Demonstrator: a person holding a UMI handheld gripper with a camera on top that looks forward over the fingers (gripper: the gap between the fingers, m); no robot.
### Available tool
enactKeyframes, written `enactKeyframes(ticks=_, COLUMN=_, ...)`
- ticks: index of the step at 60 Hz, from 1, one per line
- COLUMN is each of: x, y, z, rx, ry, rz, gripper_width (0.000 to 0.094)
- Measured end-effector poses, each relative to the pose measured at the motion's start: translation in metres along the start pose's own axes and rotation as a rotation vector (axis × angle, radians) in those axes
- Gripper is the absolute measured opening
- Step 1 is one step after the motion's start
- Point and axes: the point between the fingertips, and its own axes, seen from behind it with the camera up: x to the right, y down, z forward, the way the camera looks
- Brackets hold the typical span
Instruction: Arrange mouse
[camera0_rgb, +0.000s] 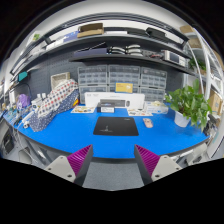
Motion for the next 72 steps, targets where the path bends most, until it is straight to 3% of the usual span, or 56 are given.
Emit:
enactKeyframes(ticks=9, x=0.012, y=0.038, z=0.022, rx=-0.004, ry=0.006, rz=0.002, gripper_width=0.0831)
enactKeyframes(ticks=32, x=0.133, y=0.092, z=0.104, rx=-0.139, ry=0.153, rz=0.07, gripper_width=0.0825)
enactKeyframes(ticks=66, x=0.239, y=0.01, z=0.356, rx=-0.214, ry=0.159, rz=0.076, gripper_width=0.0817)
enactKeyframes(ticks=72, x=0.245, y=-0.001, z=0.386, rx=-0.212, ry=0.157, rz=0.07, gripper_width=0.0741)
